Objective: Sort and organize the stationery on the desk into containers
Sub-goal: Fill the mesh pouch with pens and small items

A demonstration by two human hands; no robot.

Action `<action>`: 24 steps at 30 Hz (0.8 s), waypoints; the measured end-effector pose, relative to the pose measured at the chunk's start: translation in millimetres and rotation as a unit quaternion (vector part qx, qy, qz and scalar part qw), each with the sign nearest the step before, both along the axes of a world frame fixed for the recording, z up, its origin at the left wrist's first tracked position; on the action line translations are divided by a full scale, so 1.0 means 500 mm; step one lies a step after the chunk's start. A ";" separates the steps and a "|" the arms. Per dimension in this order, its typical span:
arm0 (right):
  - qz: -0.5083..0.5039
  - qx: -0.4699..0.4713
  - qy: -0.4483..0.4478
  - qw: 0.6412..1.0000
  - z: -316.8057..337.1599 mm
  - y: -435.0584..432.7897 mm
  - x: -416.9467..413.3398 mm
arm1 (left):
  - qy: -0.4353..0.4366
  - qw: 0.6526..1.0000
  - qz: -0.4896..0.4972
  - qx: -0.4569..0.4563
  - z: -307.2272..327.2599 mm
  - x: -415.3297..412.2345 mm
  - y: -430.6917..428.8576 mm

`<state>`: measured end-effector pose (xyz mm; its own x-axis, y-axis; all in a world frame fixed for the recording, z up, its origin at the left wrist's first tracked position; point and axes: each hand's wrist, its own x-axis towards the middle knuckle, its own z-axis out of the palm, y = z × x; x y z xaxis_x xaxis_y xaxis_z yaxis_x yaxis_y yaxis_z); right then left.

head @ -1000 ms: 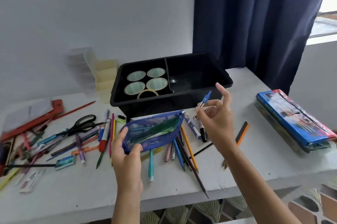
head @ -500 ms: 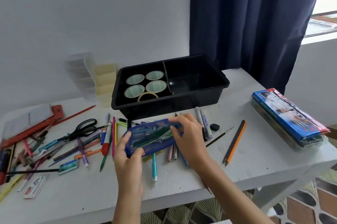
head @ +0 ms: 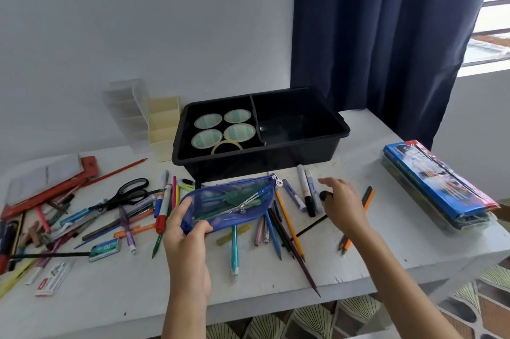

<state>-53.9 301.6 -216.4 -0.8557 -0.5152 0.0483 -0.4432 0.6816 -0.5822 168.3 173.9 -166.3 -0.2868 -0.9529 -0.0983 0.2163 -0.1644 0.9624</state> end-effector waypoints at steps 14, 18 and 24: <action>-0.044 -0.226 -0.001 0.973 0.005 -0.019 0.049 | -0.015 1.000 -0.014 -0.021 -0.013 0.023 -0.001; 0.027 -0.310 0.012 0.950 0.071 -0.032 0.109 | -0.053 0.996 -0.013 -0.066 -0.014 0.030 0.010; 0.189 -0.360 0.023 0.914 0.117 -0.051 0.195 | -0.086 0.990 -0.032 -0.102 -0.022 0.035 0.017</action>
